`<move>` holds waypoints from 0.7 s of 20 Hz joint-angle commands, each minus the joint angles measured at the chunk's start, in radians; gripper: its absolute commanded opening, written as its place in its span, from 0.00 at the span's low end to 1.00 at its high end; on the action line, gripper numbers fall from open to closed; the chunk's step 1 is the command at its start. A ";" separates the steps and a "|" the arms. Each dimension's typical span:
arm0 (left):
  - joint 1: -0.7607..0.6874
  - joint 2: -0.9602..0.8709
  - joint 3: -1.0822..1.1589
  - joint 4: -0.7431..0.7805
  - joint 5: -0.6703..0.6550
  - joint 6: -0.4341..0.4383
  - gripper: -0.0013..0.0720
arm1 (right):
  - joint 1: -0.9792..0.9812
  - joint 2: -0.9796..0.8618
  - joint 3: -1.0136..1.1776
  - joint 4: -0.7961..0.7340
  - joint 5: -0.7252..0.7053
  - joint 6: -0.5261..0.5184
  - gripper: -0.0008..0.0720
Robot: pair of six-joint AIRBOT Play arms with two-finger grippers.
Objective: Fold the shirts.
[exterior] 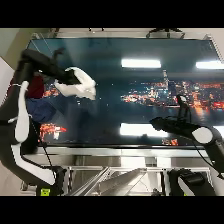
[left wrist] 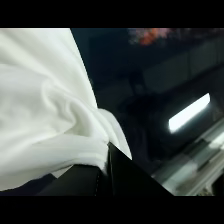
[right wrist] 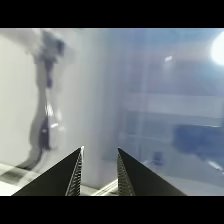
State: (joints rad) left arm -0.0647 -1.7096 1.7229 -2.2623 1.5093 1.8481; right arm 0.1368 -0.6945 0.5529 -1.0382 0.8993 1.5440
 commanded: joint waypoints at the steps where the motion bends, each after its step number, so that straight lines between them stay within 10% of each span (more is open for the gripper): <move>1: -0.262 0.119 -0.156 -0.006 -0.072 0.007 0.04 | -0.119 0.002 0.032 0.002 0.113 -0.084 0.35; 6: -0.483 0.120 -0.311 -0.006 -0.188 0.002 0.04 | -0.161 0.001 0.031 0.005 0.195 -0.117 0.38; 8: -0.484 0.120 -0.306 -0.006 -0.208 0.001 0.05 | -0.160 0.001 0.031 0.050 0.195 -0.159 0.68; 10: -0.450 0.121 -0.269 -0.006 -0.173 -0.019 0.97 | -0.159 -0.003 0.031 0.137 0.193 -0.244 0.70; 14: -0.314 0.122 -0.177 0.037 -0.028 -0.047 0.96 | -0.089 -0.078 0.029 0.337 0.185 -0.441 0.70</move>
State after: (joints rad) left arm -0.4477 -1.5894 1.5002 -2.2627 1.3907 1.8294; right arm 0.0025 -0.7277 0.5831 -0.8471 1.0843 1.2495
